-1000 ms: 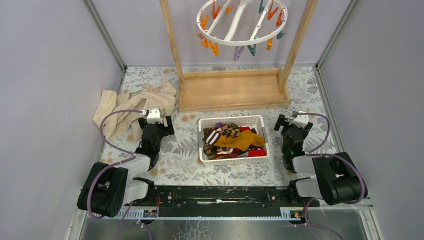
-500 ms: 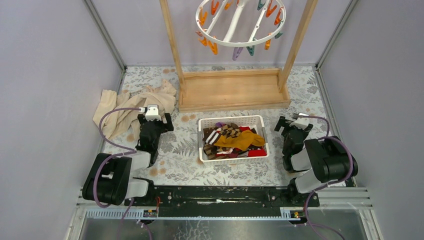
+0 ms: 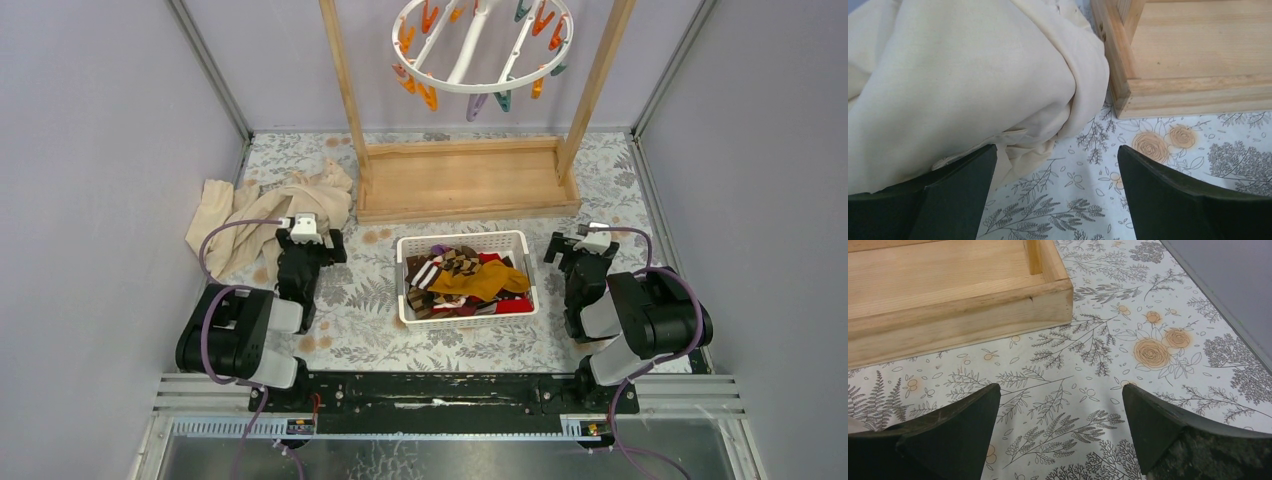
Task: Remove the socks clipped to the hanger
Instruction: Reset both arms
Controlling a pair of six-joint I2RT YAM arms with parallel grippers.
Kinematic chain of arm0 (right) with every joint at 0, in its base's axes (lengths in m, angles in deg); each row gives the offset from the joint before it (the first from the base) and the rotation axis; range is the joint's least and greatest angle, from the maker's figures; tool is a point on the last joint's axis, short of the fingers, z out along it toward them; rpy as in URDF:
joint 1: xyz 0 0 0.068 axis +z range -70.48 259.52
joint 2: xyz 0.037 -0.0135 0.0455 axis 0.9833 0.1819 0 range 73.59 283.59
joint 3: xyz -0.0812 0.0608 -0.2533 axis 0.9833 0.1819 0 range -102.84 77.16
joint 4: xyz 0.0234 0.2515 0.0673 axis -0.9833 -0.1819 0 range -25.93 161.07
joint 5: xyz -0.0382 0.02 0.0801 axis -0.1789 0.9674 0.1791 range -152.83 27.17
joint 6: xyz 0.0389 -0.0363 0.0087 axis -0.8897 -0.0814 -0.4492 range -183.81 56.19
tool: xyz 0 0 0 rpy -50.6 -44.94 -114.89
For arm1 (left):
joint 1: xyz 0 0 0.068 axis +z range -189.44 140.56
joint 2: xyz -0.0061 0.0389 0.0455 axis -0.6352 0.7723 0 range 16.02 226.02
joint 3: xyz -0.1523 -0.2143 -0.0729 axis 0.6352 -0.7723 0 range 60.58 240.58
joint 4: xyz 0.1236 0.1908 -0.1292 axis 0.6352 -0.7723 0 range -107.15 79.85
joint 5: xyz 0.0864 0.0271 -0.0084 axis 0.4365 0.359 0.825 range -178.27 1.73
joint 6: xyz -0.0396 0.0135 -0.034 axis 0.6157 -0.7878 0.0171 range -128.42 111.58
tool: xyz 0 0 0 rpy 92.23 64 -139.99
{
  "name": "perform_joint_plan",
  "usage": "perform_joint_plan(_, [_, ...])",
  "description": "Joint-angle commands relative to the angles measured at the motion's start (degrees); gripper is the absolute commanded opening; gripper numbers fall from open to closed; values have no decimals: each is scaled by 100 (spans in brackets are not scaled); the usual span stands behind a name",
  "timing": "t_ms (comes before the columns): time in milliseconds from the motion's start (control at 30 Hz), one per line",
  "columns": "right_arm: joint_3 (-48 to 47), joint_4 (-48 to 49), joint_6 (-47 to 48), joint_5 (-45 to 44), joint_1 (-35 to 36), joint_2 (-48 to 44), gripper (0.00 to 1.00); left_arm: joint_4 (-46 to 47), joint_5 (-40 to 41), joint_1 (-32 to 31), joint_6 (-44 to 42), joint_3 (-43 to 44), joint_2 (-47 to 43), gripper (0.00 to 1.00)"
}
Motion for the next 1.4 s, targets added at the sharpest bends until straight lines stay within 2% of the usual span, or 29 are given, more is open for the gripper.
perform_joint_plan(0, [-205, 77, 160, 172, -26, -61, 100, 851, -222, 74, -185, 69, 125, 98])
perform_joint_plan(167, [-314, -136, 174, 201, -21, -70, 100, 595, -353, 102, -187, 306, 353, 98])
perform_joint_plan(367, [-491, -521, 141, 243, -20, -87, 100, 375, -143, 230, 41, 473, 415, 98])
perform_joint_plan(1367, [-538, -607, 144, 257, -25, -87, 100, 380, -145, 242, 51, 461, 416, 98])
